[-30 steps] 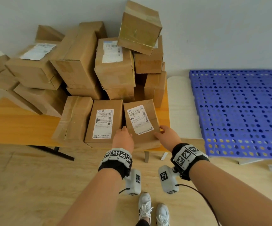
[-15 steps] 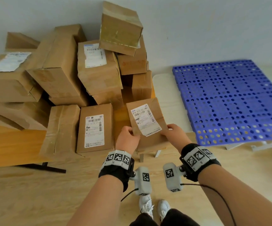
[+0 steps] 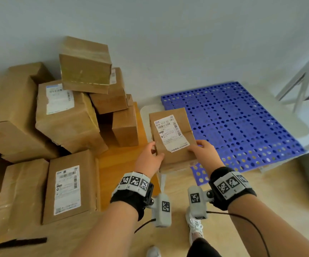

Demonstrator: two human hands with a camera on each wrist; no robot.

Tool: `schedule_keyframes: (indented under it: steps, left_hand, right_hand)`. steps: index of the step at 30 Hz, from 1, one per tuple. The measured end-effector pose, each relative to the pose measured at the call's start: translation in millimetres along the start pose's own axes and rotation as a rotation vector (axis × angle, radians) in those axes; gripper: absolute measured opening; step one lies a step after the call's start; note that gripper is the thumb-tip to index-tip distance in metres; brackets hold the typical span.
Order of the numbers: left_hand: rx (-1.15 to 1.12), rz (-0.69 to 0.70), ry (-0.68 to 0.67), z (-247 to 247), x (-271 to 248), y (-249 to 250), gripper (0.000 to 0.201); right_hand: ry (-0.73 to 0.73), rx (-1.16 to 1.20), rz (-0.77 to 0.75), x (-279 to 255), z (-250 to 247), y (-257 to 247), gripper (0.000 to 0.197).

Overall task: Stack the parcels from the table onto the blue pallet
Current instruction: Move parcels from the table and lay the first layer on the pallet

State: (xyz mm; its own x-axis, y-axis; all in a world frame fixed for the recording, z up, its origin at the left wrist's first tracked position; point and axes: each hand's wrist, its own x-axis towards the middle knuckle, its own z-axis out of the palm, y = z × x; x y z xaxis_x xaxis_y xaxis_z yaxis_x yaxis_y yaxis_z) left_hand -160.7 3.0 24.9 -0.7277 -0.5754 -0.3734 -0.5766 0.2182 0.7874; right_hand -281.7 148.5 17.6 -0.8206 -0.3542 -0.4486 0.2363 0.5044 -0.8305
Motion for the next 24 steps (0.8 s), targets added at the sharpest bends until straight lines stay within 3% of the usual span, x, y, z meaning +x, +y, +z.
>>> schedule_keyframes:
  steps: [8,15,24]
  left_hand:
    - [-0.037,-0.013,-0.024,44.9,74.3,52.5,0.048]
    - [-0.068,-0.019,0.008,81.0,134.5,83.1,0.042]
    - [-0.056,-0.052,0.024,110.5,171.7,88.8,0.037]
  right_hand:
    - [-0.036,-0.025,-0.015,87.6,-53.1,-21.9,0.037]
    - [-0.108,-0.074,0.014,165.8,-82.8,-33.8,0.05]
    - [-0.168,-0.178,0.016,212.6,-100.4,-37.4,0.049]
